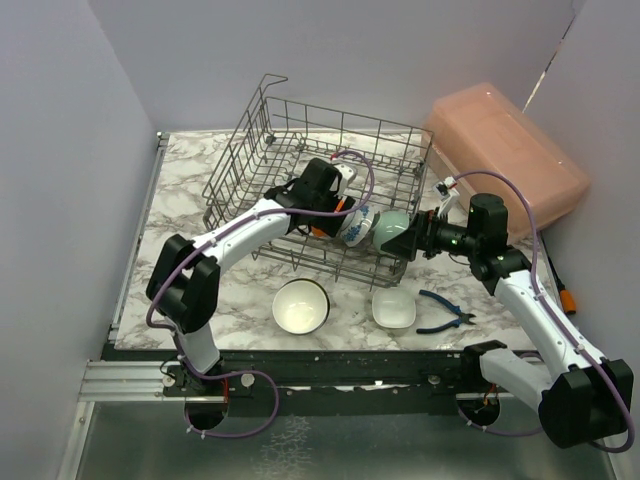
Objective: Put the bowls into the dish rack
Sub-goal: Place the bowl in the dish rack.
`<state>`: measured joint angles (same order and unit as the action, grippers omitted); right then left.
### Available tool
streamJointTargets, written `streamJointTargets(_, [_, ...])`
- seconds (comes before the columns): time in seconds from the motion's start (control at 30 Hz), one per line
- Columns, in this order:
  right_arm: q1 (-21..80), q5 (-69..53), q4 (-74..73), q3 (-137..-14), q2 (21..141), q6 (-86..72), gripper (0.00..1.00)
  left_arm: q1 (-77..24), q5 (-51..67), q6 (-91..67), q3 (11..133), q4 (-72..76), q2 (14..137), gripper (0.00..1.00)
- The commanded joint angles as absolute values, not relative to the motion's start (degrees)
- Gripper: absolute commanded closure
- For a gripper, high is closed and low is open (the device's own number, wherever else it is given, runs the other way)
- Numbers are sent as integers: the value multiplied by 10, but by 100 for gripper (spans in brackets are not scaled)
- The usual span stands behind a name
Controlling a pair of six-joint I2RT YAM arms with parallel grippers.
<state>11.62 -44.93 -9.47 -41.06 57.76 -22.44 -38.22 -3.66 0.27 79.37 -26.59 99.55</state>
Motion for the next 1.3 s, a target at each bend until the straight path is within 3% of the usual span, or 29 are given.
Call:
streamJointTargets(0.0, [114,-466,-84,-404,578,-219,4,-380,-60,2,815,-265,1015,22])
streamJointTargets(0.37, [114,-460,-96,-407,570,-217,4,-359,-70,-37,813,-258,1008,35])
streamJointTargets(0.5, [114,-449,-112,-407,557,-212,4,-356,-44,-38,812,-254,1006,35])
streamJointTargets(0.67, [114,-422,-145,-413,524,-201,4,-356,-25,-35,807,-245,990,21])
streamJointTargets(1.1, [115,-273,-214,-384,395,-257,4,-352,0,-23,709,-125,835,11])
streamJointTargets(1.27, [114,-237,-250,-373,366,-291,4,-350,-4,-26,640,-43,752,2])
